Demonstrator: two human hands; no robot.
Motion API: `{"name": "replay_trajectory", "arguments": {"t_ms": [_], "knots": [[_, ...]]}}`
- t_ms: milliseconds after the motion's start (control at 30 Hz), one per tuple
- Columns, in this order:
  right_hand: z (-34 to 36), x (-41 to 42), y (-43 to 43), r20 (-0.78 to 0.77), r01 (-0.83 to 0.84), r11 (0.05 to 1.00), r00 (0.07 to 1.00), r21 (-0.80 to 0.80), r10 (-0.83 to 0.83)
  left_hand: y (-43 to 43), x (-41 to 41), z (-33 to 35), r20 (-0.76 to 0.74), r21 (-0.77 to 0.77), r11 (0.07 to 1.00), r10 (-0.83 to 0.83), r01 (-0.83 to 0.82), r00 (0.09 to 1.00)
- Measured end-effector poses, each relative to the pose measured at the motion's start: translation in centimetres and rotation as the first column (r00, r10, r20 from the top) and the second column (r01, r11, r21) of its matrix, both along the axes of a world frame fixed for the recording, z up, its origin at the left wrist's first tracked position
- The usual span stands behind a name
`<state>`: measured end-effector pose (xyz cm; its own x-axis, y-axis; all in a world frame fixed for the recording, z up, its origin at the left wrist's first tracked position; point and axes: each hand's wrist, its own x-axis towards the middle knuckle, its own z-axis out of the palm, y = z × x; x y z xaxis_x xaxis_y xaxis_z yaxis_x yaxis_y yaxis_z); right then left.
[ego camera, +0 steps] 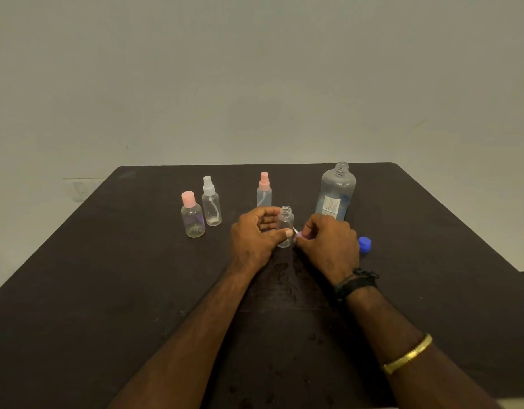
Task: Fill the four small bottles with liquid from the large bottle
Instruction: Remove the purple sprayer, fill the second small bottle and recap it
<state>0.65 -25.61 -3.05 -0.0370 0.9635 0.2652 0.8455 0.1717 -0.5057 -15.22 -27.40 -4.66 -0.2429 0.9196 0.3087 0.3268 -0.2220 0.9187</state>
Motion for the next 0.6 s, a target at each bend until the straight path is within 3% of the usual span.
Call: {"name": "replay_trajectory", "arguments": {"t_ms": [367,600], "knots": [[0.4,0.5,-0.1,-0.059,-0.005,0.995,0.998,0.096,0.01,-0.1,0.1,0.2,0.005,0.0,1.0,0.001,-0.001,1.0],[2.6,1.8,0.6,-0.316,0.135,0.925,0.949,0.355,-0.017,-0.1,0.3,0.5,0.033,0.003,1.0,0.005,-0.005,0.999]]}}
